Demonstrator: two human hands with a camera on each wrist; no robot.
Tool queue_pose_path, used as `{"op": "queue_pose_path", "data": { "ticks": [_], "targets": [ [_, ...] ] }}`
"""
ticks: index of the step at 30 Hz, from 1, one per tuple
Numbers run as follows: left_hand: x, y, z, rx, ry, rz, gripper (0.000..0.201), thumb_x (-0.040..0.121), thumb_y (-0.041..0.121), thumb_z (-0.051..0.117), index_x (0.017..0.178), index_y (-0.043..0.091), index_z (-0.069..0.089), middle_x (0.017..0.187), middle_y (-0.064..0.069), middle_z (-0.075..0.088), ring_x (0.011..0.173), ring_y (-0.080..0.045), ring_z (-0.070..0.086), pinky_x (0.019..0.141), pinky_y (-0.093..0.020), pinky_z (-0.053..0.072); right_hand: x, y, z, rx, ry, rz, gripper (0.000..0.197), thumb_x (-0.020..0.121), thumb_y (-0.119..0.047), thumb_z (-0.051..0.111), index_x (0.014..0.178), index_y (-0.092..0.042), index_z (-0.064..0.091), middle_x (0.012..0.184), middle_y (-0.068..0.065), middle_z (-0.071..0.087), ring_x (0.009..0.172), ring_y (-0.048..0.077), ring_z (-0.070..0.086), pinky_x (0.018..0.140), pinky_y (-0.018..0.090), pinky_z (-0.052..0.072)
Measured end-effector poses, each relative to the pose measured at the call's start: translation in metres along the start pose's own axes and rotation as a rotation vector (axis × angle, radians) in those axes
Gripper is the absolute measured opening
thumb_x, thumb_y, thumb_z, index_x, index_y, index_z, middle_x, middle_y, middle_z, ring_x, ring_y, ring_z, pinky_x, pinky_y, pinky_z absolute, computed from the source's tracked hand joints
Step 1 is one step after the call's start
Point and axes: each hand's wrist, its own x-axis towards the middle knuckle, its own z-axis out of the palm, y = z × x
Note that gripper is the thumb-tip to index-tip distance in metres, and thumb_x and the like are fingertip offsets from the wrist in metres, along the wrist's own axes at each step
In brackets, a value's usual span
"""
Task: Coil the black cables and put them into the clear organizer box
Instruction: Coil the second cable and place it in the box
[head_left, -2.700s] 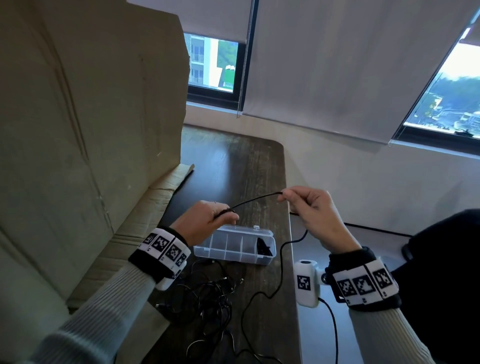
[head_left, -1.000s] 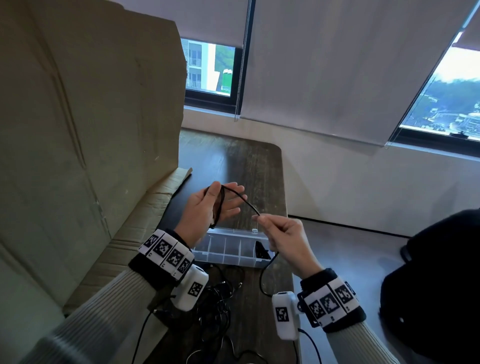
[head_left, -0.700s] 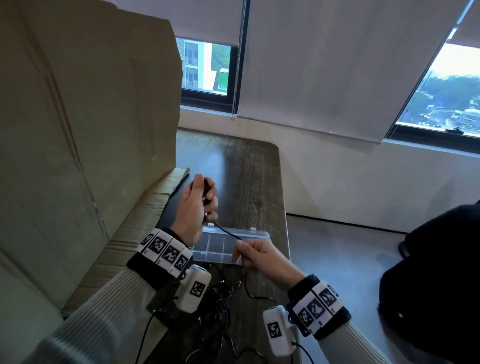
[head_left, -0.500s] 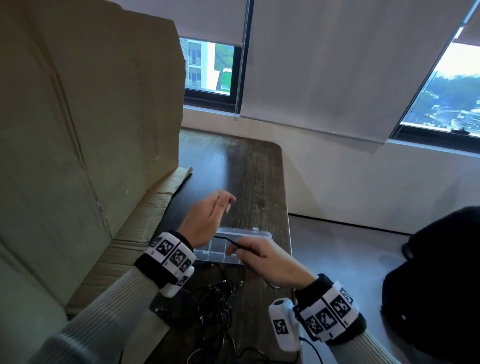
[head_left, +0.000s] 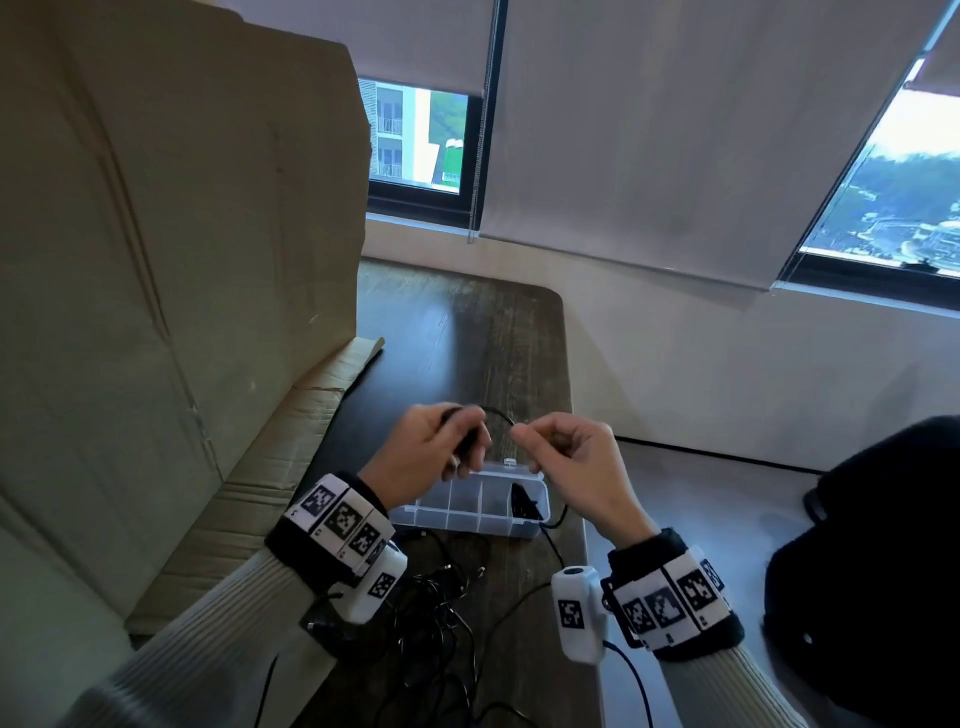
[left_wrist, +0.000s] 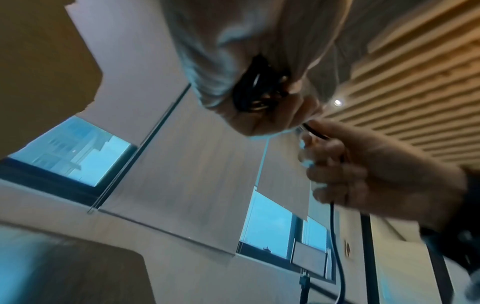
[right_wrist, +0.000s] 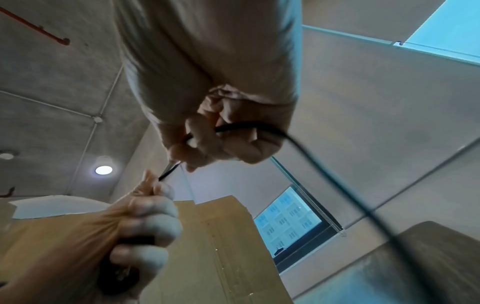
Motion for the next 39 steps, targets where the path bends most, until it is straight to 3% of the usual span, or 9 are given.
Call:
{"op": "queue_pose_path", "data": {
  "ticks": [4,8,11,17,21,24,28,33,39],
  "targets": [
    [0.008,0.008,-0.015,-0.436,0.305,-0.098,0.041,0.094,0.037,0.041,0.097,0.003,0.064,0.100,-0.015,0.073,0.087,-0.032,0.072,0.066,-0.039,0.061,-0.007,0.011,-0.005,0.106,0.035,0.031,0.013,0.088,-0.016,0.066,0.079,-0.008,0.070,0.054,-0.007,0.055,0.047,0.007,0.043,0.047,0.020,0.037],
    [0.013,0.016,-0.027,-0.626,0.263,-0.088,0.046,0.096,0.042,0.035,0.108,0.004,0.057,0.108,-0.015,0.070,0.103,-0.033,0.067,0.078,-0.047,0.059,-0.021,0.026,0.007,0.123,-0.165,0.165,0.019,0.096,-0.018,0.055,0.102,-0.014,0.073,0.048,-0.010,0.041,0.041,0.006,0.032,0.039,0.021,0.028],
    [0.013,0.019,-0.025,-0.751,0.231,-0.073,0.039,0.100,0.039,0.029,0.096,0.010,0.054,0.076,-0.002,0.063,0.078,-0.018,0.068,0.074,-0.052,0.058,-0.026,0.034,0.024,-0.089,-0.399,0.182,0.026,0.097,-0.025,0.053,0.118,-0.019,0.068,0.047,-0.012,0.042,0.041,0.001,0.033,0.041,0.016,0.027],
    [0.013,0.008,-0.023,-0.311,0.388,-0.054,0.031,0.102,0.031,0.035,0.087,0.012,0.055,0.066,0.002,0.048,0.043,-0.003,0.034,0.037,-0.016,0.027,-0.029,0.010,0.033,-0.330,-0.659,0.079,0.025,0.097,-0.027,0.054,0.117,-0.023,0.068,0.062,-0.009,0.059,0.050,0.000,0.047,0.052,0.019,0.041],
    [0.002,-0.012,-0.024,0.419,0.175,0.140,0.043,0.097,0.049,0.029,0.088,0.020,0.059,0.068,0.003,0.056,0.056,-0.016,0.051,0.054,-0.039,0.043,-0.022,-0.023,0.021,-0.255,-0.587,-0.036,0.018,0.097,-0.018,0.054,0.099,-0.015,0.071,0.070,-0.007,0.063,0.057,0.006,0.052,0.058,0.026,0.045],
    [-0.006,-0.014,-0.018,0.422,-0.026,0.186,0.062,0.093,0.062,0.018,0.087,0.017,0.061,0.069,0.000,0.059,0.059,-0.013,0.053,0.057,-0.033,0.044,-0.012,-0.034,0.011,-0.227,-0.452,-0.108,0.017,0.095,-0.020,0.058,0.092,-0.020,0.074,0.061,-0.015,0.061,0.053,0.004,0.048,0.054,0.022,0.042],
    [-0.008,-0.006,-0.009,0.402,-0.206,0.161,0.028,0.084,0.049,0.061,0.077,0.021,0.064,0.059,0.012,0.055,0.053,-0.002,0.048,0.052,-0.022,0.041,-0.001,-0.029,0.006,-0.082,-0.202,-0.120,0.010,0.089,-0.013,0.067,0.083,-0.013,0.075,0.069,-0.003,0.070,0.062,0.010,0.062,0.062,0.028,0.053],
    [-0.007,-0.003,-0.007,0.128,-0.109,0.072,0.026,0.094,0.017,0.054,0.081,-0.001,0.067,0.056,0.005,0.058,0.049,-0.006,0.048,0.049,-0.016,0.039,0.001,-0.014,0.000,0.181,-0.040,0.064,0.022,0.075,-0.021,0.075,0.086,-0.003,0.070,0.062,-0.003,0.066,0.052,0.005,0.055,0.056,0.015,0.046],
    [-0.001,0.007,-0.007,-0.305,0.208,0.014,0.038,0.093,0.031,0.043,0.095,0.000,0.066,0.081,-0.006,0.074,0.059,-0.011,0.058,0.049,-0.022,0.048,-0.006,0.013,0.008,0.271,-0.032,0.164,0.006,0.090,-0.010,0.063,0.088,-0.005,0.066,0.058,-0.002,0.059,0.039,0.006,0.036,0.039,0.016,0.031]
  ]
}}
